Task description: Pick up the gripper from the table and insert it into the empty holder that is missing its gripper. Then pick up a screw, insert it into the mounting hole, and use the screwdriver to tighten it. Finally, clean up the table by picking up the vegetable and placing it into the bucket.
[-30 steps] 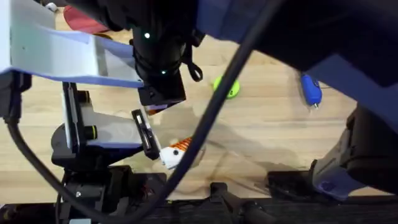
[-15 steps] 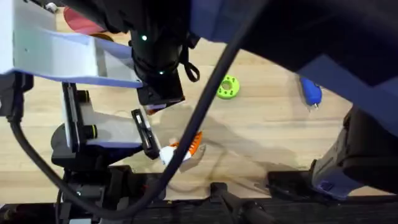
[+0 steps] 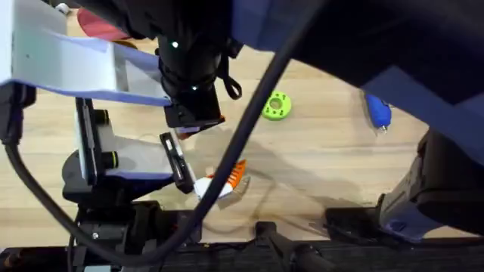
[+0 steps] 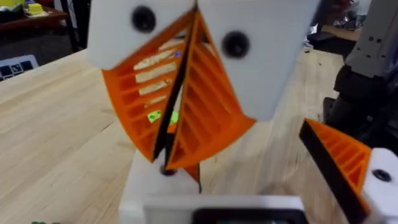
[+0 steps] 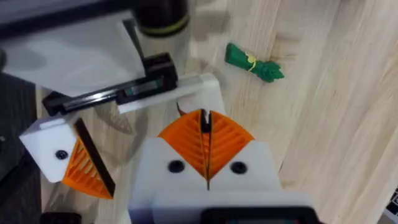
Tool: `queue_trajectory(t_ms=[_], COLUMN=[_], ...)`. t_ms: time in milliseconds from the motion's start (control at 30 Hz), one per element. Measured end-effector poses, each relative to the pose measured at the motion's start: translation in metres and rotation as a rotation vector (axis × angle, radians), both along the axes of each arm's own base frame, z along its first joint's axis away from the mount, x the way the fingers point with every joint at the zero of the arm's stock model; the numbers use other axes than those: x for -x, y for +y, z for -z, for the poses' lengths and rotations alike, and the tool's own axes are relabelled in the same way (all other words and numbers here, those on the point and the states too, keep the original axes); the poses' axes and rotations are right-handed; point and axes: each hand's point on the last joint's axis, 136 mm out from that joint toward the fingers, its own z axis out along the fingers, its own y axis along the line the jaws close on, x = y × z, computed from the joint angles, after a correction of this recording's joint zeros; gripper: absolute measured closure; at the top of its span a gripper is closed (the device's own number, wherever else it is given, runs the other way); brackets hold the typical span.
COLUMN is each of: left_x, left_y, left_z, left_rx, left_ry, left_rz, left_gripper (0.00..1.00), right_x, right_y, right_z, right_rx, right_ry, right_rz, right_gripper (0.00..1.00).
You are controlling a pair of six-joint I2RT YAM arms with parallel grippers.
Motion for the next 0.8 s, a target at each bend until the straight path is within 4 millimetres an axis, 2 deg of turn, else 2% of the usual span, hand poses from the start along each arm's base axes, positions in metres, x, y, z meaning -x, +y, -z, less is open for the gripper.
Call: queue_trajectory(t_ms=[200, 367, 800], left_x=[0.0006, 0.0005, 0.0005], left_y=[-0.0003, -0.0003, -0.0003], left_z=[-0.0001, 0.0003, 0.0003], left_rx=[-0.002, 0.003, 0.003], left_ry=[-0.005, 0.008, 0.008], left_rz=[0.004, 0.004, 0.004], left_gripper=[0.016, 0.015, 0.015], right_x=[0.0014, 0.0006, 0.0006], right_y=[0.0039, 0.0067, 0.0067], right_z=[0.0, 0.0084, 0.0078], right_rx=[-0.016, -0.002, -0.004], right_ry=[0.014, 0.026, 0.03], right_rz=[0.002, 0.006, 0.018], right_gripper=[0.996, 0.996, 0.996])
